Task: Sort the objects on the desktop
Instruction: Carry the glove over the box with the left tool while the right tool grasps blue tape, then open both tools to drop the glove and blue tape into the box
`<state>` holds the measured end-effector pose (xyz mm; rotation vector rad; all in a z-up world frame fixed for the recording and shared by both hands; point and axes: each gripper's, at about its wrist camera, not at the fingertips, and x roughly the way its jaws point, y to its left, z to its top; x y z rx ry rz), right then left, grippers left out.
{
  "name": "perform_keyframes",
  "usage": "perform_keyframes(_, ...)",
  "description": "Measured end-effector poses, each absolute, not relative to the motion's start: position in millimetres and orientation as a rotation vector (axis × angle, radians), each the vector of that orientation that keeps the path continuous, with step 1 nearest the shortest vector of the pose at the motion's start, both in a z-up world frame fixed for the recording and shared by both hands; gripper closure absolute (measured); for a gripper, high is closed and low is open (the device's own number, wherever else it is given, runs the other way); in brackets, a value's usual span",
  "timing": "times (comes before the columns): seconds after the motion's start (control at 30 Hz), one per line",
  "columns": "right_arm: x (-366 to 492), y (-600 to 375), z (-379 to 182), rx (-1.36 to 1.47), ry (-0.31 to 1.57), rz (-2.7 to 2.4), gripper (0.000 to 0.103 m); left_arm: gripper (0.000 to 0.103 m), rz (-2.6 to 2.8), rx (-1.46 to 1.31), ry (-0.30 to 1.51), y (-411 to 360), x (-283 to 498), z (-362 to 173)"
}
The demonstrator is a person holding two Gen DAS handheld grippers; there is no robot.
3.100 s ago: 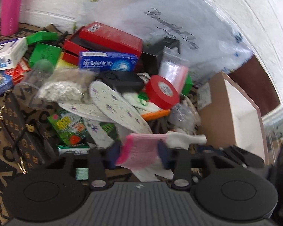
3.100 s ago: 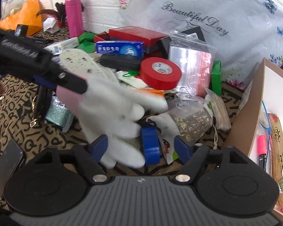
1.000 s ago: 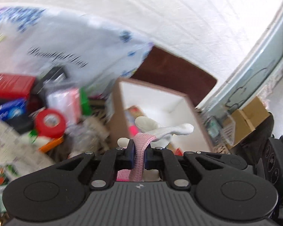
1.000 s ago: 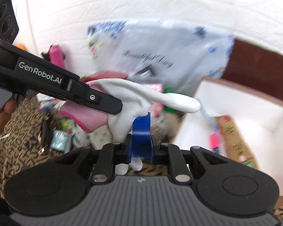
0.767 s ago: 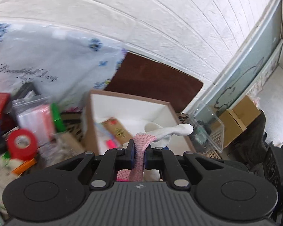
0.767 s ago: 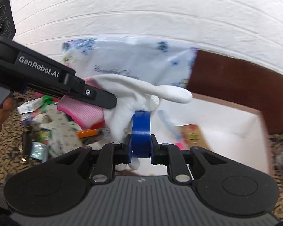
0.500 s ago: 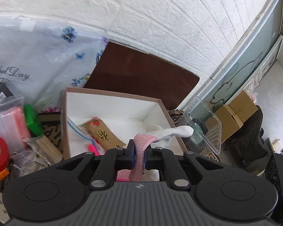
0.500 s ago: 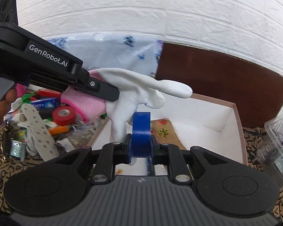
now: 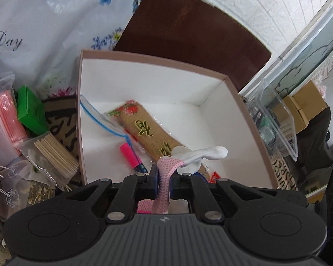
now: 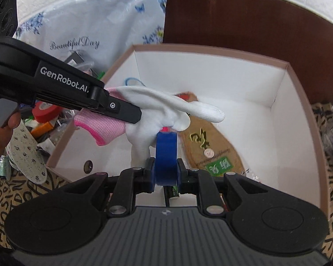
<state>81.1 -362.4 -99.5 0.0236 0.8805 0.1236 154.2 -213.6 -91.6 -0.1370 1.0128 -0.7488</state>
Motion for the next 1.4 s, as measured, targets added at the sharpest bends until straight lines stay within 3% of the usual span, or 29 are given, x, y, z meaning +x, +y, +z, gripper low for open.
perform_keyframes(0.3, 94, -366, -116, 0.037, 0.939, 0.098, 0.087, 0.093, -0.771, -0.142, 1.035, -218, 162, -106)
perform_keyframes(0.4, 99, -367, -117, 0.039, 0.959, 0.091, 0.085, 0.07, -0.799, -0.157, 1.035, -220, 162, -103)
perform_keyframes(0.47, 101, -368, -117, 0.031, 0.964, 0.077, 0.08, 0.044, -0.825, -0.172, 1.03, -222, 159, -99)
perform_keyframes(0.5, 101, -367, -116, 0.024, 0.962, 0.07, 0.078, 0.039, -0.836, -0.17, 1.024, -224, 157, -96)
perform_keyframes(0.57, 100, -367, -114, 0.009, 0.952, 0.061, 0.059, 0.024, -0.851, -0.145, 1.014, -229, 151, -90)
perform_keyframes(0.67, 98, -367, -110, -0.014, 0.937, 0.049, 0.045, 0.011, -0.837, -0.084, 1.009, -236, 144, -85)
perform_keyframes(0.7, 97, -367, -109, -0.022, 0.934, 0.039, 0.039, 0.009, -0.824, -0.072, 1.012, -237, 143, -84)
perform_keyframes(0.73, 96, -368, -108, -0.027, 0.93, 0.027, 0.024, 0.009, -0.818, -0.071, 1.013, -236, 143, -83)
perform_keyframes(0.77, 94, -368, -107, -0.028, 0.924, 0.015, 0.015, 0.009, -0.817, -0.079, 1.013, -235, 142, -82)
perform_keyframes(1.4, 69, -369, -82, -0.034, 0.873, -0.039, 0.009, 0.006, -0.726, -0.102, 1.008, -209, 116, -57)
